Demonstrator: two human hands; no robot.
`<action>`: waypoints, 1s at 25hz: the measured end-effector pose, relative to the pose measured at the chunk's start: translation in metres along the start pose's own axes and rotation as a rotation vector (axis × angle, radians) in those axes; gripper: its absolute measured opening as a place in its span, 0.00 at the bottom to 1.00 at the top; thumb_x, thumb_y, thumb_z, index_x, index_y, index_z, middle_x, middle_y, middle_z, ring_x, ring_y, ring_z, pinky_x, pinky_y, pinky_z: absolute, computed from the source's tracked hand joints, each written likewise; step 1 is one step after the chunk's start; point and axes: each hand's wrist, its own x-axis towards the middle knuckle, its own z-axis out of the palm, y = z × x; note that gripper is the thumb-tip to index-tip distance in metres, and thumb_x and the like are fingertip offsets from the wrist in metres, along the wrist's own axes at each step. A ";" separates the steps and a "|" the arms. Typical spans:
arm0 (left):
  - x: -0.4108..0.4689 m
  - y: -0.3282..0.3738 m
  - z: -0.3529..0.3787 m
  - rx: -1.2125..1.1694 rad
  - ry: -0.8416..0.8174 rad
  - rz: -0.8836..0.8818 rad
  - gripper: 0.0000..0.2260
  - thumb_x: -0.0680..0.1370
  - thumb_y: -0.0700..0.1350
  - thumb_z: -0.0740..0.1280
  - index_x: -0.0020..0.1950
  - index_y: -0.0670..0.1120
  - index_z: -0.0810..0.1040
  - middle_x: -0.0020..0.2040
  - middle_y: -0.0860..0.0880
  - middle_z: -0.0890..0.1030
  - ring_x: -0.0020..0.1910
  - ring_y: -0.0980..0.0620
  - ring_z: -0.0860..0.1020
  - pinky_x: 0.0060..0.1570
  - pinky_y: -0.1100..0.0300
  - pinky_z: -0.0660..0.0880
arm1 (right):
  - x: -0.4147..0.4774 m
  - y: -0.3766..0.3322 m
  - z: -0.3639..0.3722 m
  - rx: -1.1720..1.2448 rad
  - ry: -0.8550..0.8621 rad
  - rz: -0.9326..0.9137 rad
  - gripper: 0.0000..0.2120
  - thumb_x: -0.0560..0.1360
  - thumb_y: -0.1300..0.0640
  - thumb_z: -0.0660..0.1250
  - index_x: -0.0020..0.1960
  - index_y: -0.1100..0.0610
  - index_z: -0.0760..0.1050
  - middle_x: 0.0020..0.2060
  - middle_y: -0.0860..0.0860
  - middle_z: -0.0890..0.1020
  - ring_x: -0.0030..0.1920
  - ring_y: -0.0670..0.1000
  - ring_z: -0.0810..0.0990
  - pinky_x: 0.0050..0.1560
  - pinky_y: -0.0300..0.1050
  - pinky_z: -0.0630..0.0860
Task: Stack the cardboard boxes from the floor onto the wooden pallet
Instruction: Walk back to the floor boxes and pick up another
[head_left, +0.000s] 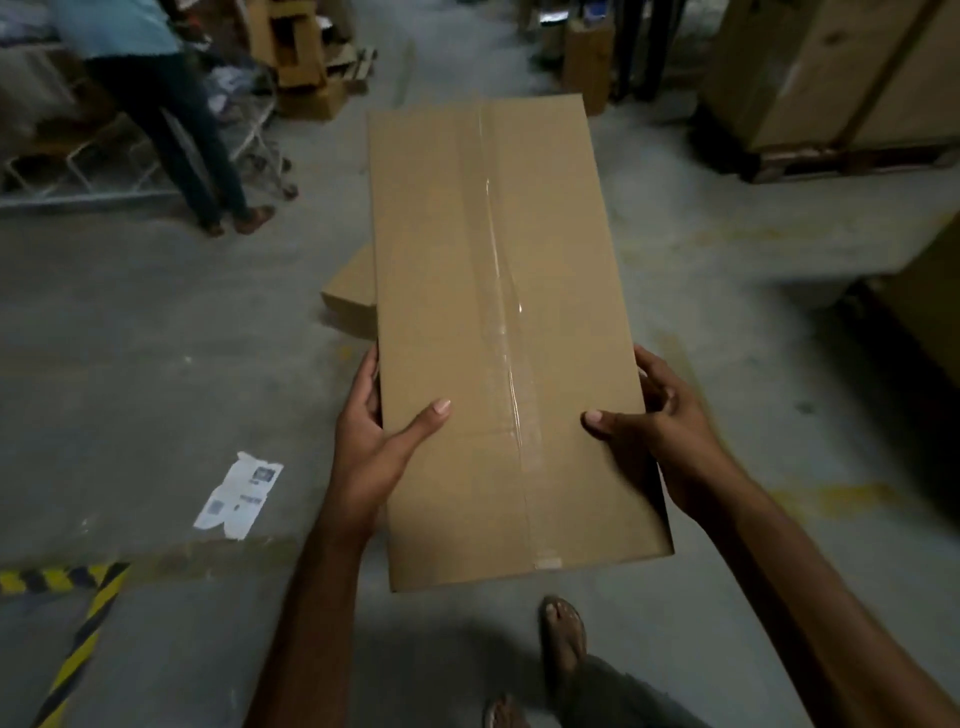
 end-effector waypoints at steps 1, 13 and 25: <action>-0.006 0.007 0.014 0.000 -0.040 0.009 0.38 0.73 0.35 0.78 0.78 0.54 0.66 0.58 0.68 0.81 0.60 0.67 0.80 0.56 0.70 0.77 | -0.018 -0.001 -0.015 0.011 0.046 -0.013 0.42 0.67 0.72 0.77 0.74 0.45 0.72 0.60 0.48 0.85 0.58 0.49 0.85 0.54 0.45 0.82; -0.084 0.055 0.259 0.043 -0.652 0.035 0.44 0.67 0.46 0.83 0.79 0.57 0.66 0.69 0.52 0.79 0.64 0.55 0.81 0.62 0.50 0.80 | -0.195 0.000 -0.264 0.231 0.668 0.111 0.25 0.68 0.62 0.80 0.62 0.48 0.79 0.56 0.49 0.84 0.59 0.52 0.81 0.60 0.56 0.77; -0.257 0.099 0.576 -0.035 -1.051 -0.070 0.44 0.66 0.48 0.82 0.79 0.54 0.67 0.64 0.50 0.83 0.57 0.52 0.84 0.54 0.52 0.83 | -0.397 -0.003 -0.526 0.199 0.930 0.027 0.32 0.69 0.64 0.79 0.67 0.46 0.71 0.57 0.52 0.81 0.55 0.52 0.82 0.51 0.44 0.79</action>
